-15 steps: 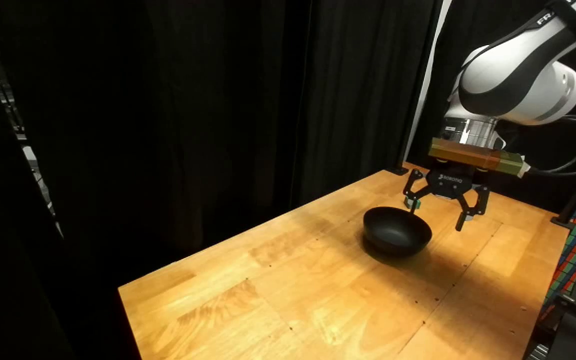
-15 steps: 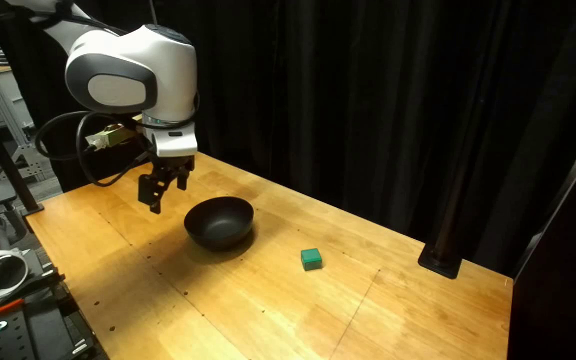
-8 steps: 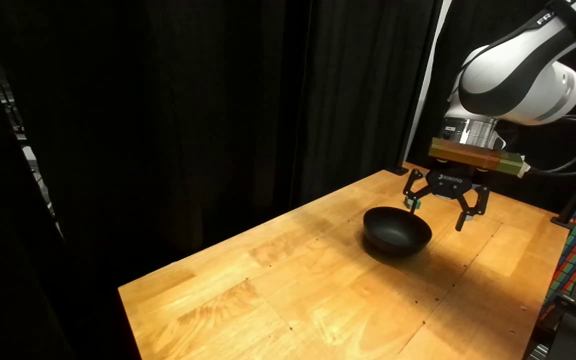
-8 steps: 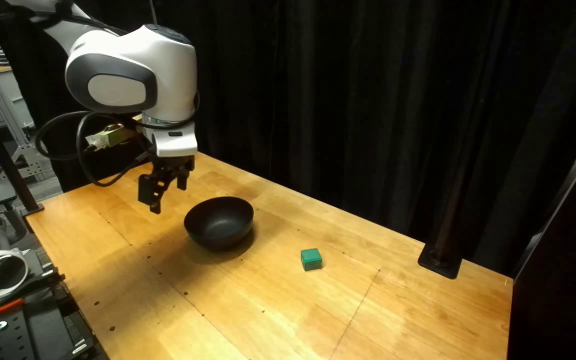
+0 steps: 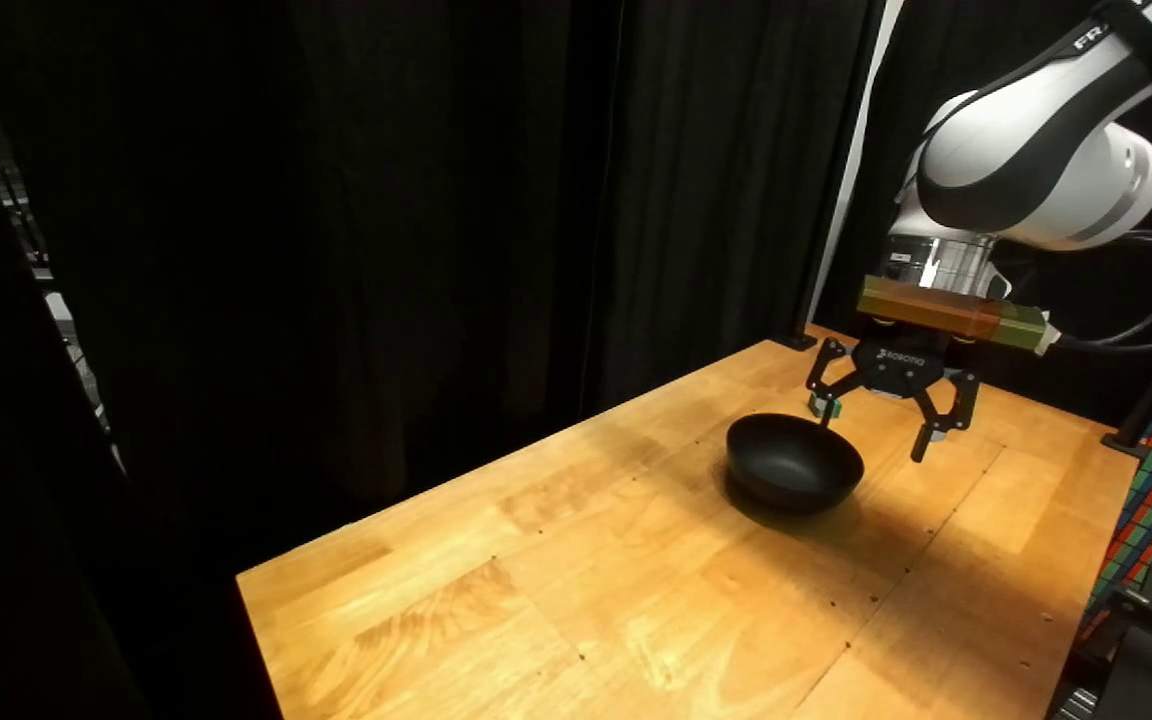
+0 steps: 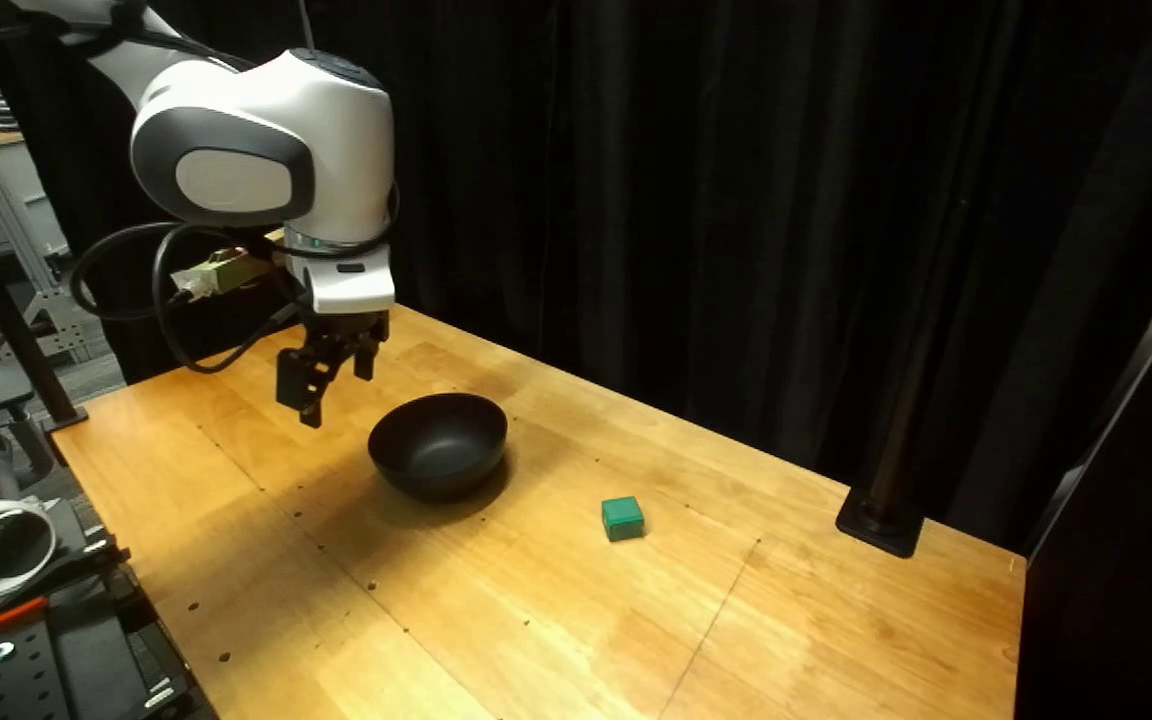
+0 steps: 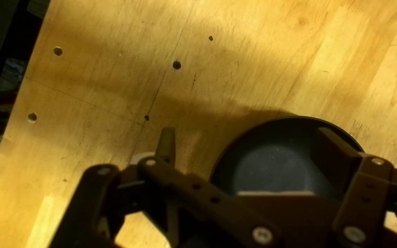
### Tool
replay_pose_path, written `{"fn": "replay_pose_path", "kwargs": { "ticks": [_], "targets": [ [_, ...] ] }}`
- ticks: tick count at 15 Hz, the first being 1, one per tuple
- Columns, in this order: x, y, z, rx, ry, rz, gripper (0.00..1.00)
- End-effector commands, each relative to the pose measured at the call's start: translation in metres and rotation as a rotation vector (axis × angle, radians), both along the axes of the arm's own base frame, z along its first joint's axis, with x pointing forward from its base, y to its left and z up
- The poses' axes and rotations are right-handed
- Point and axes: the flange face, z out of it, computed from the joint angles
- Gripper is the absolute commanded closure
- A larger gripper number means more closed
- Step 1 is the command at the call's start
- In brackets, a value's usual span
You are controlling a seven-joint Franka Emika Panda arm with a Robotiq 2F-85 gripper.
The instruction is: Put the green block in the black bowl
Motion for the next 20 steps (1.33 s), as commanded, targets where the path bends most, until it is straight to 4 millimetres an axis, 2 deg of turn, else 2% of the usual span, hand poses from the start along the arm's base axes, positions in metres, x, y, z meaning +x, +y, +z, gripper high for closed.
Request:
{"fn": "replay_pose_path", "kwargs": {
  "ticks": [1,18,19,20],
  "targets": [
    [0.000,0.000,0.000,0.000,0.001,0.000,0.00],
    [0.000,0.000,0.000,0.000,0.001,0.000,0.00],
    [0.009,0.001,0.002,-0.021,-0.038,-0.022,0.00],
    [0.028,-0.001,0.003,-0.021,-0.055,-0.090,0.00]
  ]
}}
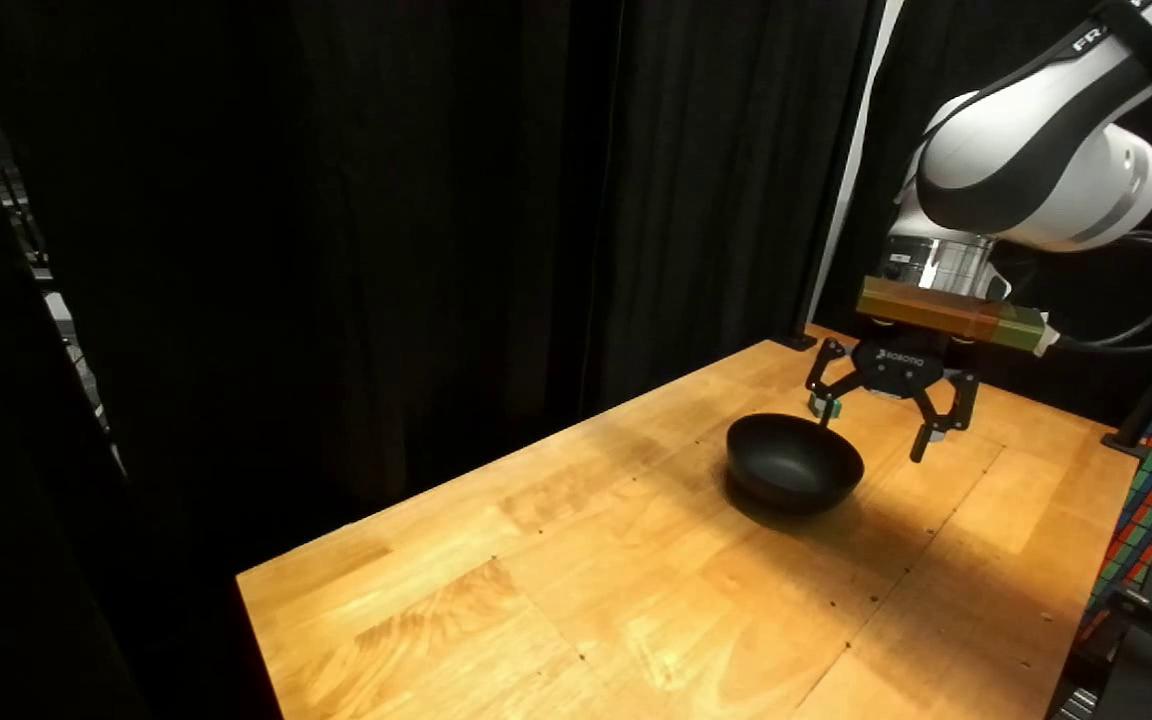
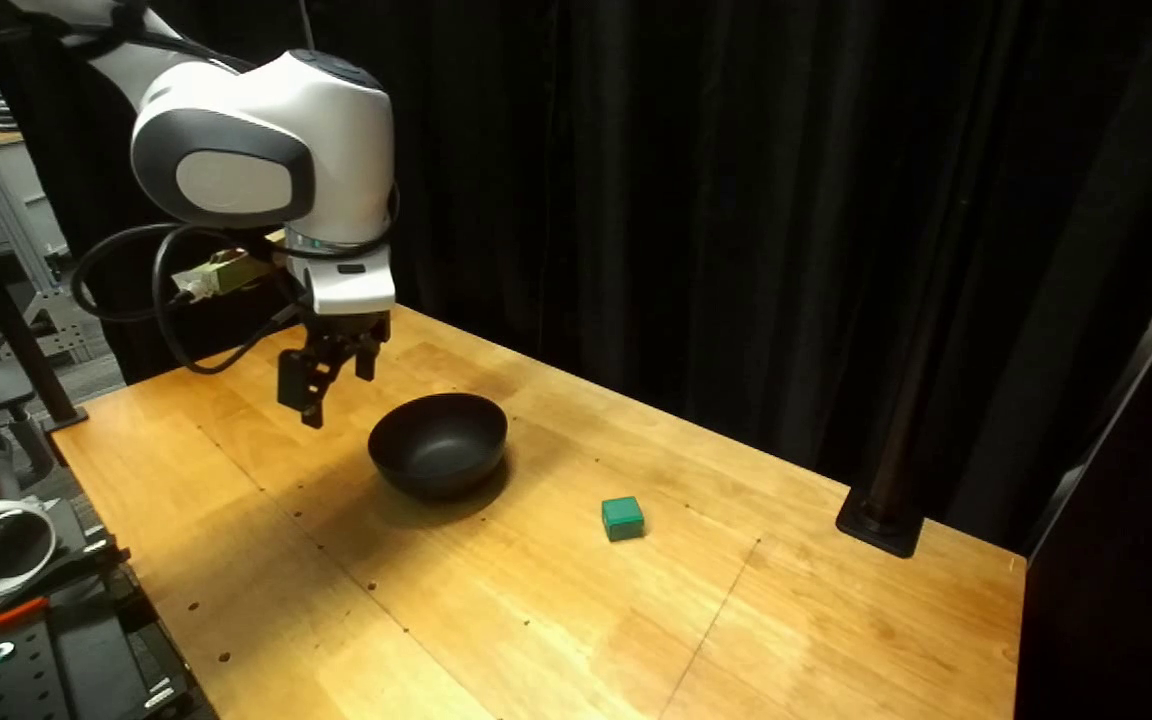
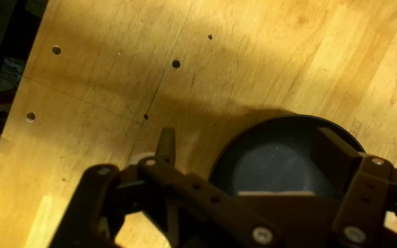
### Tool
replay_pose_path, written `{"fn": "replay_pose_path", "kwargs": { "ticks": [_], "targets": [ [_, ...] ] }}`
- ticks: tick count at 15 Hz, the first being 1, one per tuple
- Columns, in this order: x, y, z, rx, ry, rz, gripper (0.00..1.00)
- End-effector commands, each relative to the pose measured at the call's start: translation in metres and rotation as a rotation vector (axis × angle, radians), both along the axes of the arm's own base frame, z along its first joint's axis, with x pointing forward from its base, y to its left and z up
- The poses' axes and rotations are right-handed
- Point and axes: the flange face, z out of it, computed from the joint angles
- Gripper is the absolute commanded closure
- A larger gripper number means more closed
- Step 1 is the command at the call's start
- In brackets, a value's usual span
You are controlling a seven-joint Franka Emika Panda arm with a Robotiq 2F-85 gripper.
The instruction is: Put the green block in the black bowl
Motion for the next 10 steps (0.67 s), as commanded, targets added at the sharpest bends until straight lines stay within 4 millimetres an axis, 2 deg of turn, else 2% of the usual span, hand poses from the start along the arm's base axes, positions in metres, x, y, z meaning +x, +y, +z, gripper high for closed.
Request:
{"fn": "replay_pose_path", "kwargs": {
  "ticks": [1,4,7,10],
  "targets": [
    [0.042,-0.003,0.005,-0.024,-0.079,-0.147,0.00],
    [0.095,-0.020,0.009,-0.064,-0.161,-0.287,0.00],
    [0.148,-0.053,0.005,-0.163,-0.234,-0.404,0.00],
    [0.178,-0.095,-0.012,-0.338,-0.191,-0.473,0.00]
  ]
}}
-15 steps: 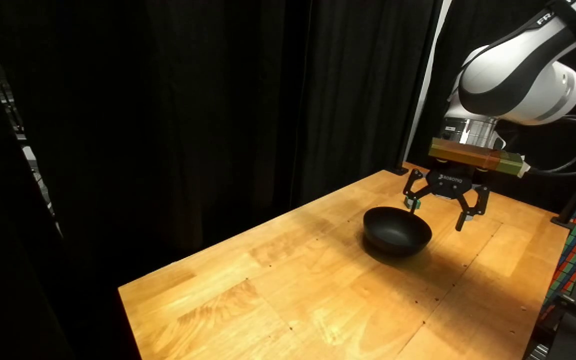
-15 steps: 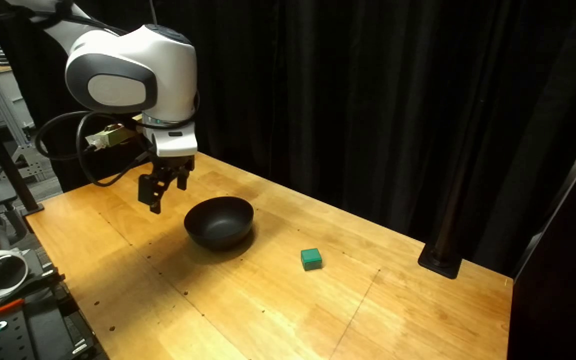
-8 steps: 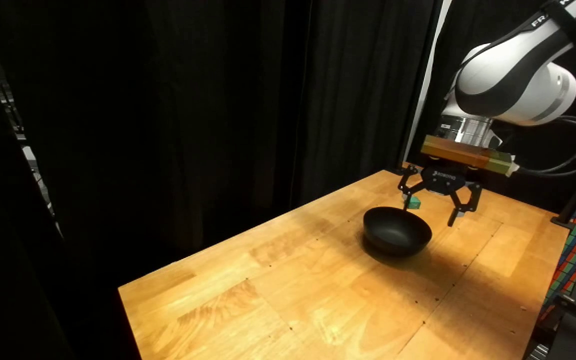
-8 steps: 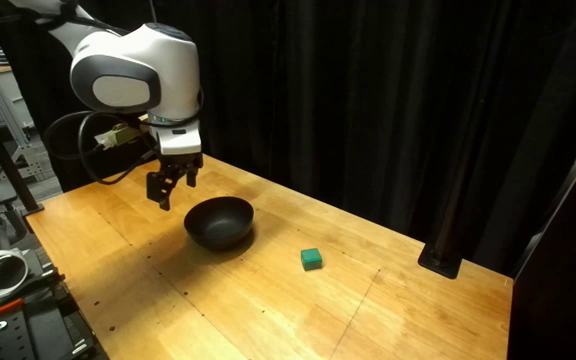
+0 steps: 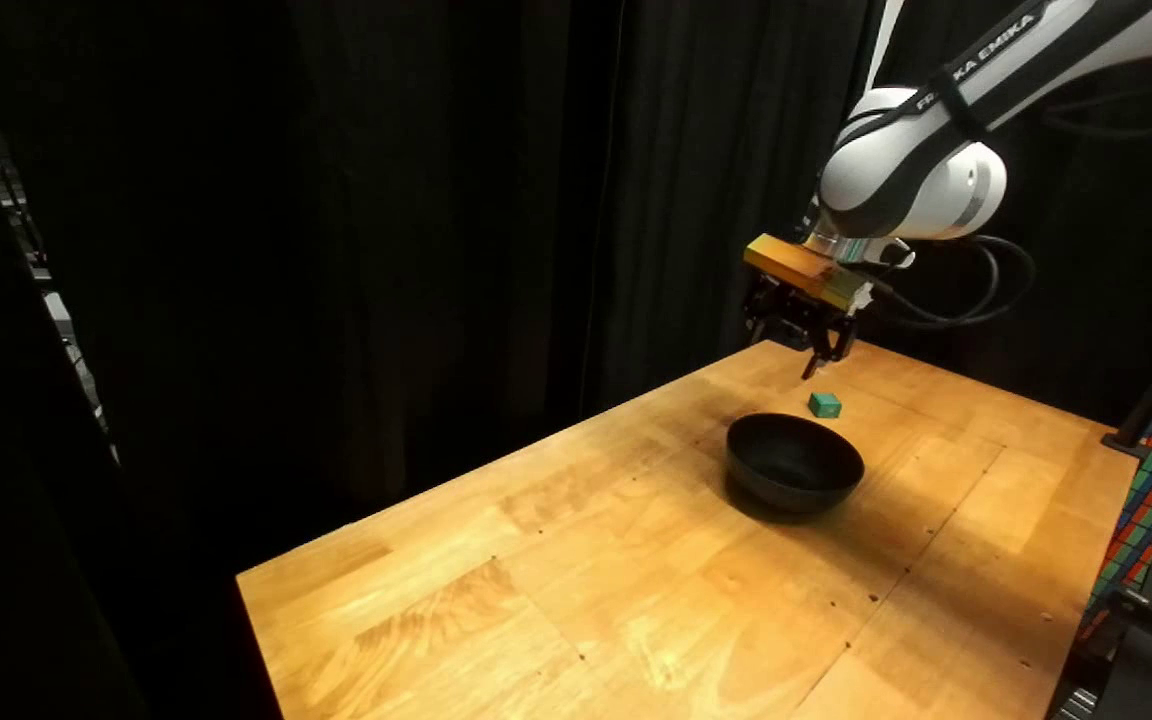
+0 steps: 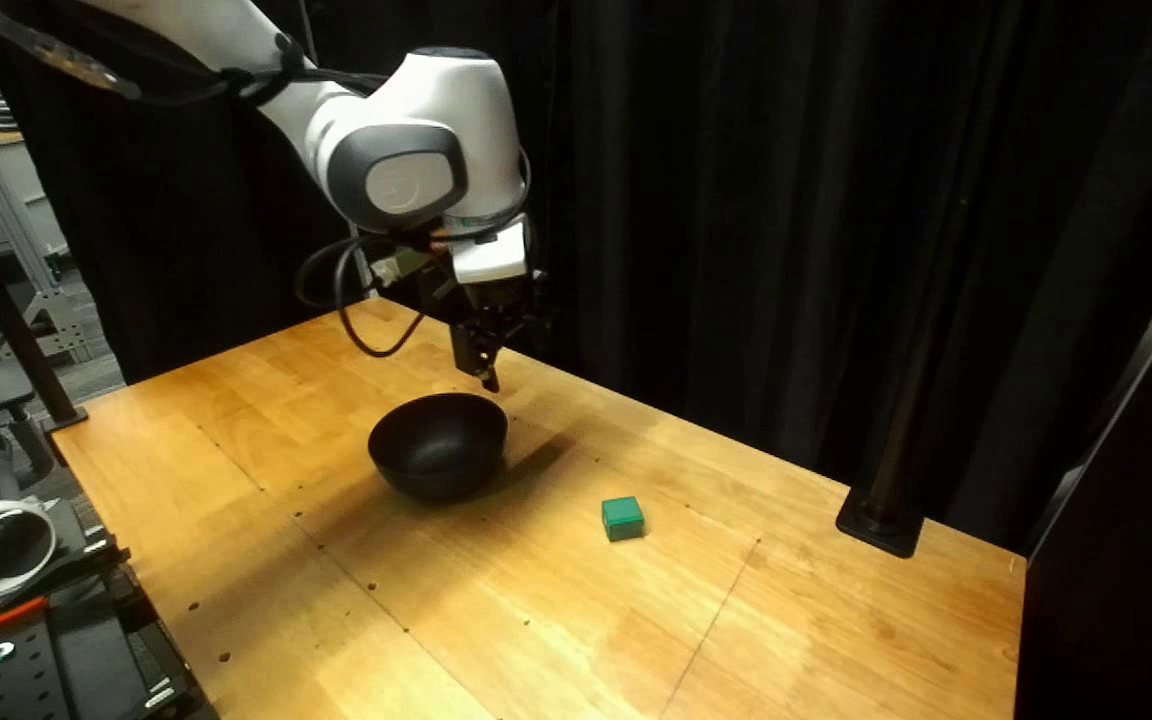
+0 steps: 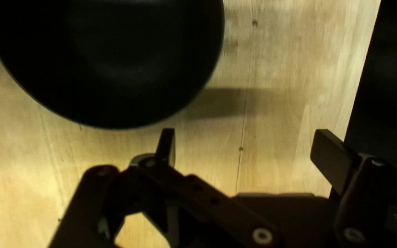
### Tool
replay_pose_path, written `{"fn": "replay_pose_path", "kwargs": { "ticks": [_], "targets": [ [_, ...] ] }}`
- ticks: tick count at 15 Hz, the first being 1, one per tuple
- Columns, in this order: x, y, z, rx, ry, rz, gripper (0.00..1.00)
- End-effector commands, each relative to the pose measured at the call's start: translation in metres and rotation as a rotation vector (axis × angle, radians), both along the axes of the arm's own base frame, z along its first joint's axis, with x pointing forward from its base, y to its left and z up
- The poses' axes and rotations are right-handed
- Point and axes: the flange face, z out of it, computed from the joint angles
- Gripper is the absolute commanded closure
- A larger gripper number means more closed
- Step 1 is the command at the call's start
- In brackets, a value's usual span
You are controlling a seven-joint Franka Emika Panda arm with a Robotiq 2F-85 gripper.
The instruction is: Put the green block in the black bowl
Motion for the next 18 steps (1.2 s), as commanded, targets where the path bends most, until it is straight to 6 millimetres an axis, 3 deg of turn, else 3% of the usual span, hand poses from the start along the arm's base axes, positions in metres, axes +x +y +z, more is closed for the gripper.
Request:
{"fn": "replay_pose_path", "kwargs": {
  "ticks": [1,7,11,18],
  "targets": [
    [0.042,-0.044,-0.024,-0.164,0.083,-0.108,0.00],
    [0.041,-0.086,-0.076,-0.117,0.403,-0.145,0.00],
    [0.056,-0.103,-0.099,-0.092,0.365,-0.197,0.00],
    [0.071,-0.138,-0.118,-0.079,0.325,-0.289,0.00]
  ]
}}
